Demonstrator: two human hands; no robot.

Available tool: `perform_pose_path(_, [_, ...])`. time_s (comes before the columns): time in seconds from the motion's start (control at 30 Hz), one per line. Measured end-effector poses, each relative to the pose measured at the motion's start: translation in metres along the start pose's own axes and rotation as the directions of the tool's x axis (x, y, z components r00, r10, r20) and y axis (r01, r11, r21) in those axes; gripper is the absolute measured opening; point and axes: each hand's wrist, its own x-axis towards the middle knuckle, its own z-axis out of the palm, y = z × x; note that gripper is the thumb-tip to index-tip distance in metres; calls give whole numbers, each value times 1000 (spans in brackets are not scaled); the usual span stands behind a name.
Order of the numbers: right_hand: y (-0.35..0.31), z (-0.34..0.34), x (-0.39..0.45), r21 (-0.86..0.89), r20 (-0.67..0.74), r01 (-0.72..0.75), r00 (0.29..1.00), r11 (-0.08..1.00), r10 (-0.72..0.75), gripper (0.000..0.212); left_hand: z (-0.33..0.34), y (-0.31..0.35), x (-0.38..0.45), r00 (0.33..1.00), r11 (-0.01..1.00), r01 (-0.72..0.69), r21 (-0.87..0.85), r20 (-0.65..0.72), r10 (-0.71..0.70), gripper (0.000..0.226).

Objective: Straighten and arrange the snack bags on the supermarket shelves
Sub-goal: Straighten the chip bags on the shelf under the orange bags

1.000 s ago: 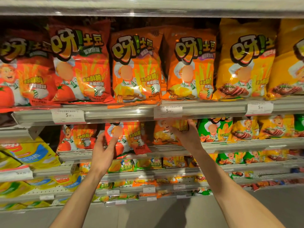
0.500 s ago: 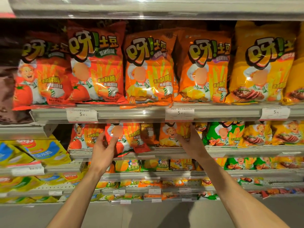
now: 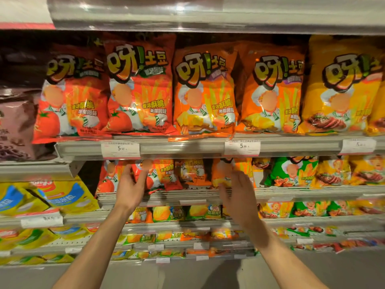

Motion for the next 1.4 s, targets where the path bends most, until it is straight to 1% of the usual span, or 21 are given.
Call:
perform_pose_path(0.1, [-28,19,12,-78,187,121,977,990,-105,35,-3,-4,4,1000,1000,-8,23,15,8,58])
perform_pose_path(0.17, [-44,34,25,-94,301,167,944,981,-132,43,-7,-7,6,1000,998,-28,54,14,28,60])
perform_pose_path(0.23, [-54,49,36,-121,401,158,911,980,-98,54,-11,-8,7,998,994,-56,96,13,55,64])
perform_pose_path(0.33, [-57,63,47,-177,472,143,881,974,-44,64,-14,-7,8,995,989,-78,124,66,70,68])
perform_pose_path(0.43, [-55,66,55,-172,518,125,855,977,-19,67,-13,-3,7,992,989,-90,120,104,77,59])
perform_pose_path(0.57, [-49,62,58,-183,516,131,857,974,-18,68,-14,0,6,991,992,-84,95,115,73,51])
perform_pose_path(0.67, [-39,54,57,-186,492,144,870,972,-34,63,-17,-3,9,989,991,-88,96,127,75,50])
perform_pose_path(0.77, [-25,44,56,-164,474,157,879,974,-62,59,-18,-7,14,986,985,-133,111,120,119,48])
perform_pose_path(0.87, [-17,37,56,-128,459,162,884,978,-87,56,-15,-7,17,980,956,-196,219,91,180,44])
perform_pose_path(1.03, [-22,40,51,-82,447,178,886,981,-123,53,-1,2,10,980,877,-199,438,90,177,45])
perform_pose_path(1.13, [-23,40,49,-63,453,162,884,985,-116,54,11,6,0,975,852,-224,473,104,198,34])
perform_pose_path(1.23, [-25,39,48,-16,478,137,871,990,-112,56,14,6,0,973,843,-230,486,123,194,32])
perform_pose_path(1.33, [-26,35,44,-25,478,133,872,991,-105,55,9,1,1,950,791,-307,529,119,289,35])
perform_pose_path(1.4, [-24,27,39,-37,418,135,902,990,-108,49,8,-1,-2,925,755,-355,552,92,368,37])
